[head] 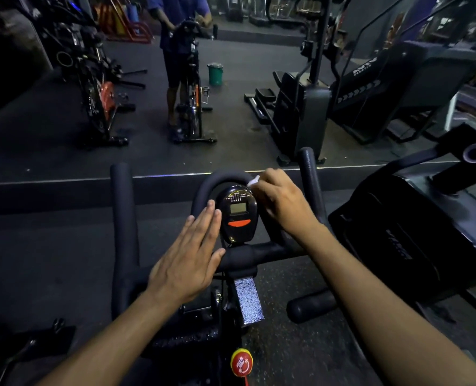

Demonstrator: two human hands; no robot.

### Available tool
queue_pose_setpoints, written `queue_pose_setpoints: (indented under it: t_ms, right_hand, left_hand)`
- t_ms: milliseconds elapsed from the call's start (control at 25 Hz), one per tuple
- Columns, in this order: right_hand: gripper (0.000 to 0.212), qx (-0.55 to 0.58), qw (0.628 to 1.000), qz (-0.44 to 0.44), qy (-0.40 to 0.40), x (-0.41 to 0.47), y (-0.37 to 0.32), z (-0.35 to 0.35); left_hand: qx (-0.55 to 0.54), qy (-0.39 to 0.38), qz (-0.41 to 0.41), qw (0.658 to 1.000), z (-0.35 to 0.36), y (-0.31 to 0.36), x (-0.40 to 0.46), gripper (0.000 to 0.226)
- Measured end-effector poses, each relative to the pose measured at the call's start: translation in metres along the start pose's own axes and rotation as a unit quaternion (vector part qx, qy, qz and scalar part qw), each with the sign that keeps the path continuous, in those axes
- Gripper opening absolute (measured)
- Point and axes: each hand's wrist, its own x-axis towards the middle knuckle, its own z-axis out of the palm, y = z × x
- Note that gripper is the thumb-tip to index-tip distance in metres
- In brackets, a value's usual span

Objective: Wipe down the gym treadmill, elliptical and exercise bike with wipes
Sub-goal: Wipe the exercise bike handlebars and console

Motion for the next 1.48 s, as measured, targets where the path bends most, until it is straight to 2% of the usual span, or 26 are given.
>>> queue_pose_setpoints:
  t_ms: [200,320,440,600,720,880,1000,1120,1200,1280,1360,1480]
  right_hand:
    - [0.028,0.022,0.997,0.065,-0.020,-0.096,-0.009,-0.009]
    - [0.032,0.006,0.995,0.093,-0.035,-0.118,-0.009,-0.011]
    - [0.021,0.024,0.990,0.138,0.005,-0.094,-0.017,-0.003]
    - [0.013,0.054,0.987,0.133,0.075,-0.024,-0.029,0.007]
    - [0.011,0.033,0.990,0.123,0.064,-0.003,-0.032,0.005]
    - [0.008,0.028,0.990,0.136,0.035,-0.051,-0.021,0.002]
    - [0.001,0.056,0.977,0.204,0.016,-0.068,-0.012,-0.009]
    - [0.008,0.122,0.941,0.299,0.105,-0.041,-0.019,-0.020]
    - [0.013,0.118,0.934,0.311,0.132,-0.004,-0.031,-0.023]
    - [0.020,0.039,0.942,0.325,0.065,0.035,-0.040,-0.015]
    - [0.026,-0.033,0.924,0.380,-0.024,0.065,-0.046,-0.006]
    - [0.024,-0.086,0.898,0.422,-0.090,0.088,-0.050,0.001]
  left_hand:
    - [0.013,0.000,-0.006,1.000,0.000,0.002,-0.001,0.075]
    - [0.019,-0.006,-0.007,1.000,0.000,0.005,0.000,0.077]
    - [0.014,-0.012,-0.008,1.000,0.000,0.005,-0.001,0.078]
    - [0.002,-0.016,-0.010,1.000,-0.003,0.005,0.000,0.077]
    - [-0.027,-0.025,-0.007,0.999,-0.008,0.002,0.001,0.074]
    - [-0.036,-0.036,-0.006,0.999,-0.018,-0.015,-0.017,0.069]
    - [0.023,-0.014,-0.046,0.999,-0.030,-0.046,-0.034,0.069]
    - [0.022,-0.010,-0.086,0.996,-0.035,-0.085,-0.033,0.069]
    - [0.013,-0.017,-0.093,0.995,-0.035,-0.109,-0.024,0.069]
    - [0.005,-0.017,-0.085,0.996,-0.033,-0.123,-0.018,0.066]
    - [-0.017,-0.003,-0.074,0.997,-0.032,-0.127,-0.017,0.062]
    - [-0.062,0.021,-0.065,0.996,-0.031,-0.129,-0.017,0.059]
